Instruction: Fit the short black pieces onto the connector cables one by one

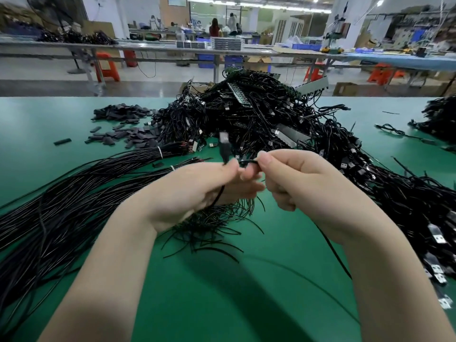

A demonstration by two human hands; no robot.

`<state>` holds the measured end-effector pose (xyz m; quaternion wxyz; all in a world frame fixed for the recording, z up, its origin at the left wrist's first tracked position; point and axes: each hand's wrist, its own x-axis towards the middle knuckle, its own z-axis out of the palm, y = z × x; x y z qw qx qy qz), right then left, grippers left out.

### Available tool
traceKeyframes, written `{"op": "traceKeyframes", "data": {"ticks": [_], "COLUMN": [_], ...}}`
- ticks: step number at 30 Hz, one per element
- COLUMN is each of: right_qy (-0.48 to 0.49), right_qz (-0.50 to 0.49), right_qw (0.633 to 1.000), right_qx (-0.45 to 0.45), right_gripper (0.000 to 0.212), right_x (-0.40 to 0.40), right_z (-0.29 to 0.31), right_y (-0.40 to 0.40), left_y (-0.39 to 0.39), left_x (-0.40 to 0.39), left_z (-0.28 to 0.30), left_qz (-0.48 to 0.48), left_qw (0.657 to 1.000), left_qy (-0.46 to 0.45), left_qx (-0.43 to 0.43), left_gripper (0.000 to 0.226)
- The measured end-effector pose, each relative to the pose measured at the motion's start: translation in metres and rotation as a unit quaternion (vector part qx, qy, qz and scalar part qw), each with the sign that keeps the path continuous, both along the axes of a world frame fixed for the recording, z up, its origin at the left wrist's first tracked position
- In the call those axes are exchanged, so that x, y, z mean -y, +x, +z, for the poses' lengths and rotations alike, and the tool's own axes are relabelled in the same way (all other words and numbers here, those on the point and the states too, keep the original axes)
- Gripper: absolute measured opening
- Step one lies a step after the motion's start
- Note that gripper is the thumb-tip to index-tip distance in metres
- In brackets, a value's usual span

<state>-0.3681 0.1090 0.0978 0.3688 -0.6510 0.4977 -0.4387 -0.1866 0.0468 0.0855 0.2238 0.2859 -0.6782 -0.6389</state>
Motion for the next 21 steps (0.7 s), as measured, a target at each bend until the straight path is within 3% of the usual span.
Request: {"op": "traceKeyframes", "data": {"ticks": [5, 9, 13, 16, 19, 21], "right_qy": [0.043, 0.16, 0.23, 0.21, 0.148, 0.098], "right_qz": [0.15, 0.263, 0.227, 0.083, -0.044, -0.07], "right_qw": [0.986, 0.949, 0.946, 0.968, 0.984, 0.992], "right_qx": [0.057, 0.065, -0.013, -0.108, -0.085, -0.045], "right_gripper": [0.027, 0.03, 0.045, 0.05, 0.055, 0.051], "right_x": [-0.002, 0.008, 0.021, 0.027, 0.028, 0.027], "right_z": [-0.003, -0.022, -0.046, -0.054, -0.046, -0.036], "right_y": [0.013, 0.018, 0.01, -0.003, -0.018, -0.02], "left_y": [-0.003, -0.005, -0.007, -0.002, 0.002, -0.003], "left_x": [-0.002, -0.007, -0.011, -0.012, -0.008, -0.006], "left_z": [0.009, 0.015, 0.015, 0.017, 0.01, 0.005], "left_qz": [0.062, 0.032, 0.042, 0.016, 0.001, 0.002], "left_qw": [0.977, 0.959, 0.97, 0.977, 0.999, 0.988], "left_qy": [0.061, 0.1, 0.075, 0.068, -0.032, -0.08], "left_qx": [-0.193, -0.265, -0.227, -0.203, 0.002, 0.135], "left_gripper": [0.051, 0.053, 0.048, 0.045, 0.049, 0.048]}}
